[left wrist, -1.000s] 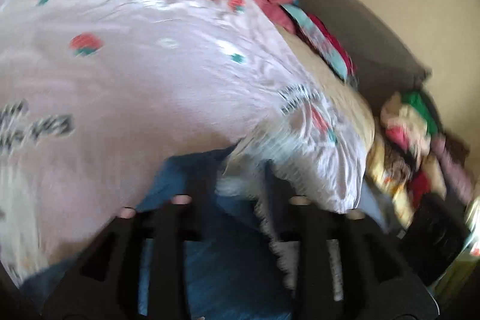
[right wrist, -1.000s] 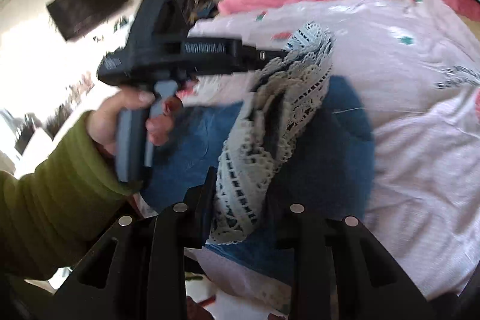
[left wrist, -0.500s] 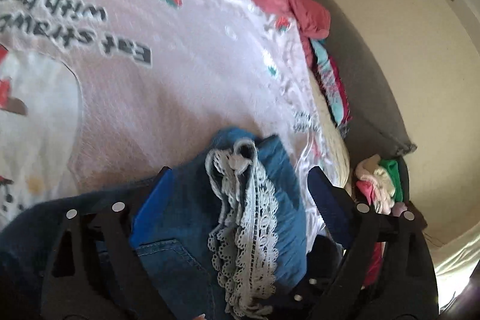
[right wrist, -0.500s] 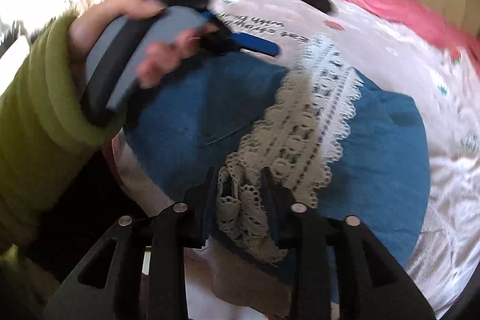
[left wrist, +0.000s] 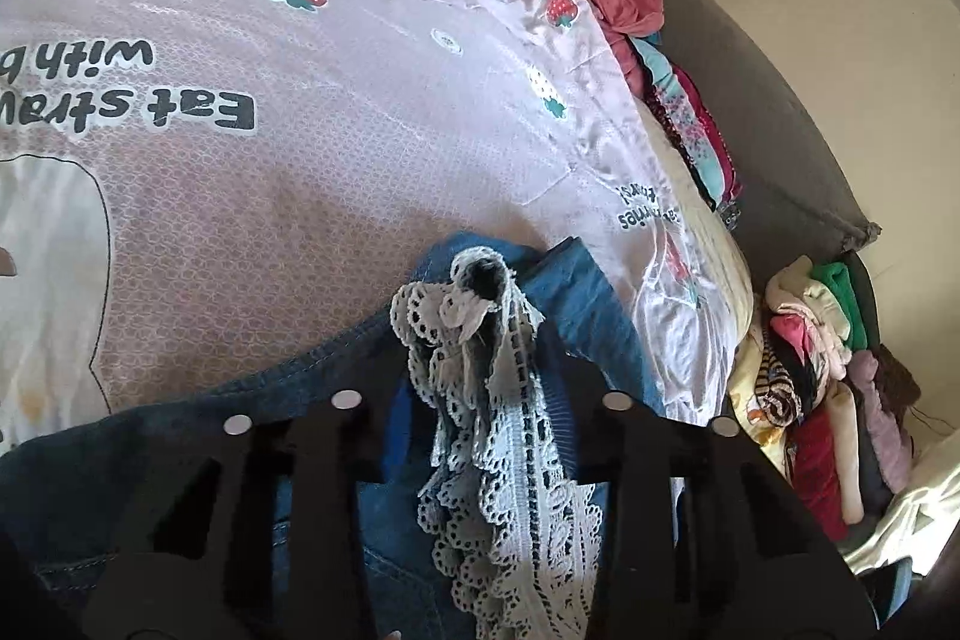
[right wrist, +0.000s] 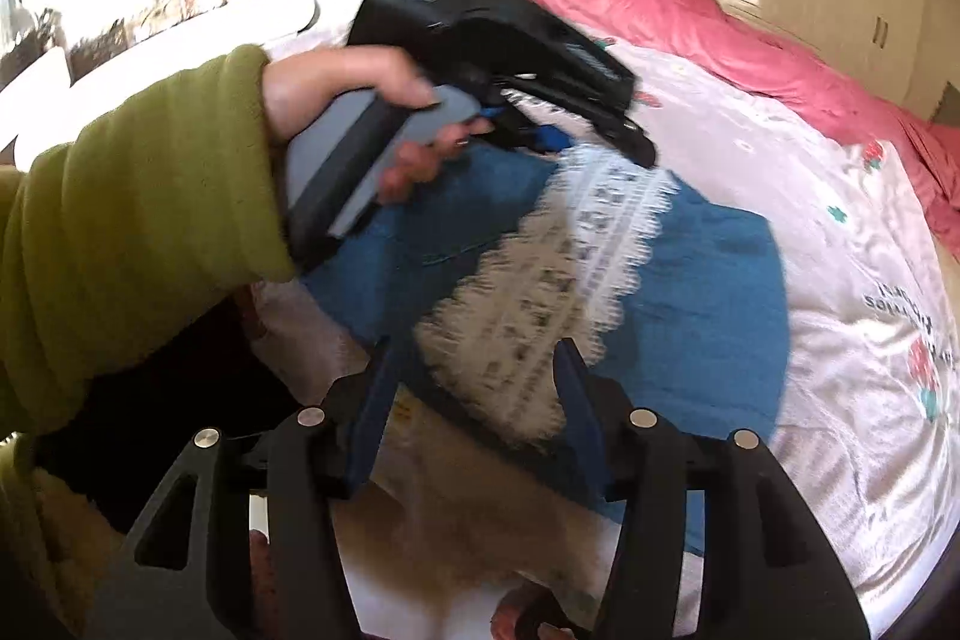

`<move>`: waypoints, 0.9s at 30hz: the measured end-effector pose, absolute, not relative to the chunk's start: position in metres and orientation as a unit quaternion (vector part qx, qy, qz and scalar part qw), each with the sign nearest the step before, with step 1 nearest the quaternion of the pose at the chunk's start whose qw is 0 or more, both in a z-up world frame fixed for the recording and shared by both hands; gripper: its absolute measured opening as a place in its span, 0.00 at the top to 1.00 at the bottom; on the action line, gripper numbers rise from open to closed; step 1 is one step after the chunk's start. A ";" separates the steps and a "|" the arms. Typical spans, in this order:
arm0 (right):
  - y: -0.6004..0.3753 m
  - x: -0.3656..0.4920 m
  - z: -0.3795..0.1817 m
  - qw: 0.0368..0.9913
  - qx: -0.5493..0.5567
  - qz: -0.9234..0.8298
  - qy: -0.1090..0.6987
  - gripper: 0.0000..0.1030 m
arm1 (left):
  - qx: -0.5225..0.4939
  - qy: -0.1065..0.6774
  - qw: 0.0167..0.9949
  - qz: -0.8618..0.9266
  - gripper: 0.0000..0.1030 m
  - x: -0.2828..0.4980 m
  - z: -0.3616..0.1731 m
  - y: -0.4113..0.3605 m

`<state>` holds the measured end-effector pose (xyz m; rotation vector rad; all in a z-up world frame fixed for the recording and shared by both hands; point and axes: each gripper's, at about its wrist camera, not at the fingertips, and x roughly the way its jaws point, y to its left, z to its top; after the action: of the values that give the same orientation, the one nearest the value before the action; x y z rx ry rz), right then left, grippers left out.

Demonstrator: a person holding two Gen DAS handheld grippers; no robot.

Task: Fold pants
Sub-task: 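Lift the lace hem with both grippers and fold it over the pants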

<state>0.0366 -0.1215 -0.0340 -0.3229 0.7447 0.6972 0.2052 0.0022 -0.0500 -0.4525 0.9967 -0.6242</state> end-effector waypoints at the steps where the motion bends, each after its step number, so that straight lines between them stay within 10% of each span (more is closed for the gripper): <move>1: -0.115 0.039 -0.036 0.858 -0.154 0.332 0.360 0.50 | -0.211 0.465 0.809 -0.291 0.78 0.206 -0.050 0.002; 7: -0.106 0.061 -0.048 0.850 -0.124 0.313 0.405 0.81 | -0.218 0.443 0.819 -0.293 0.86 0.201 -0.037 0.011; 18: -0.100 0.058 -0.062 0.833 -0.136 0.358 0.399 0.71 | -0.170 0.472 0.828 -0.251 0.79 0.208 -0.058 0.009; 27: -0.155 0.043 -0.024 0.846 -0.072 0.366 0.382 0.58 | -0.115 0.416 0.878 -0.206 0.43 0.173 -0.018 0.018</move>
<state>0.0428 -0.1549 -0.0240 -0.1509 0.8048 0.7717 0.1731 0.0179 -0.0180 -0.2408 0.8677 -0.4300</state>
